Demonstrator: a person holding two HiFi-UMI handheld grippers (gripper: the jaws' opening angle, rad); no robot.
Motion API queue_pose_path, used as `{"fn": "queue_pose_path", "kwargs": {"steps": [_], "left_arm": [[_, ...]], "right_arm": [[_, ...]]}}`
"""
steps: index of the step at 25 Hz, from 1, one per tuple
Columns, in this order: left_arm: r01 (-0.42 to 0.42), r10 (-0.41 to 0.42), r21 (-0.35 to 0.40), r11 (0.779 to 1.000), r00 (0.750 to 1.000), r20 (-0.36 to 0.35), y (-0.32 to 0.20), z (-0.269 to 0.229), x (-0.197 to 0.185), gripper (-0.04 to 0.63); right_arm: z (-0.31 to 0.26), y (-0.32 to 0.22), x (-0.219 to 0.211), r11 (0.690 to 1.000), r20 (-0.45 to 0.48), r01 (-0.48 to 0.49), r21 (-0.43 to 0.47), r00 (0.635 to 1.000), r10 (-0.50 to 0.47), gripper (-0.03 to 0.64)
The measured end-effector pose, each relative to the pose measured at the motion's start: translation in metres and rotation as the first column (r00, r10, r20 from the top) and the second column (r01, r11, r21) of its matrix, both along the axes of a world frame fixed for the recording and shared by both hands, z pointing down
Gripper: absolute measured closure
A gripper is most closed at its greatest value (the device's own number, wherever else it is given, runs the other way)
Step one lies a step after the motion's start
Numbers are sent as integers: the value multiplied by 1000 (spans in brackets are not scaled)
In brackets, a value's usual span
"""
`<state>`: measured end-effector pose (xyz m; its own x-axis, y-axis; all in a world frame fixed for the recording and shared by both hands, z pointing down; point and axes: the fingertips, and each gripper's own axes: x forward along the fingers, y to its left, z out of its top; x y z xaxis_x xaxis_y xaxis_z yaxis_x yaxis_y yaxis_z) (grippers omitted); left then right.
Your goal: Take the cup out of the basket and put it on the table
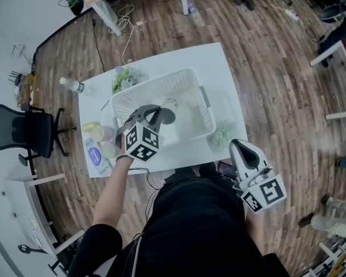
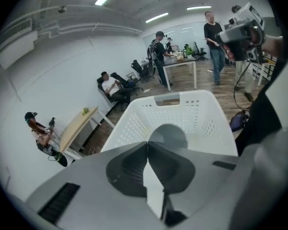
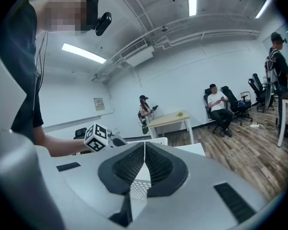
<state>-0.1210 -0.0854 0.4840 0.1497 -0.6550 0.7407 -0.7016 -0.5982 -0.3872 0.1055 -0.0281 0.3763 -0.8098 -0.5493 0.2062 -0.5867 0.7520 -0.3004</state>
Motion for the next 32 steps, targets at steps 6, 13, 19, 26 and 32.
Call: {"fn": "queue_pose_path", "kwargs": {"steps": [6,13,19,26,32], "left_arm": [[139,-133,102,985,989,-64,36,-68,-29,578],[350,-340,137,927,936,-93,102,-104,-86,578],[571,-559,103,815,820,-125,174,-100,-136,578],[750,-735,6,662,651,-191,251,-71,-177,578],[825,-847,-215,522,474,-238,291,10,-184,578]], "right_arm": [[-3,2,-40,990,22,144,3,989,-144,591],[-4,13,-89,947,36,320,-2,947,-320,591],[1,26,-123,890,46,456,-13,890,-455,591],[4,42,-150,851,45,524,-20,851,-523,591],[13,43,-153,840,39,542,-28,840,-541,591]]}}
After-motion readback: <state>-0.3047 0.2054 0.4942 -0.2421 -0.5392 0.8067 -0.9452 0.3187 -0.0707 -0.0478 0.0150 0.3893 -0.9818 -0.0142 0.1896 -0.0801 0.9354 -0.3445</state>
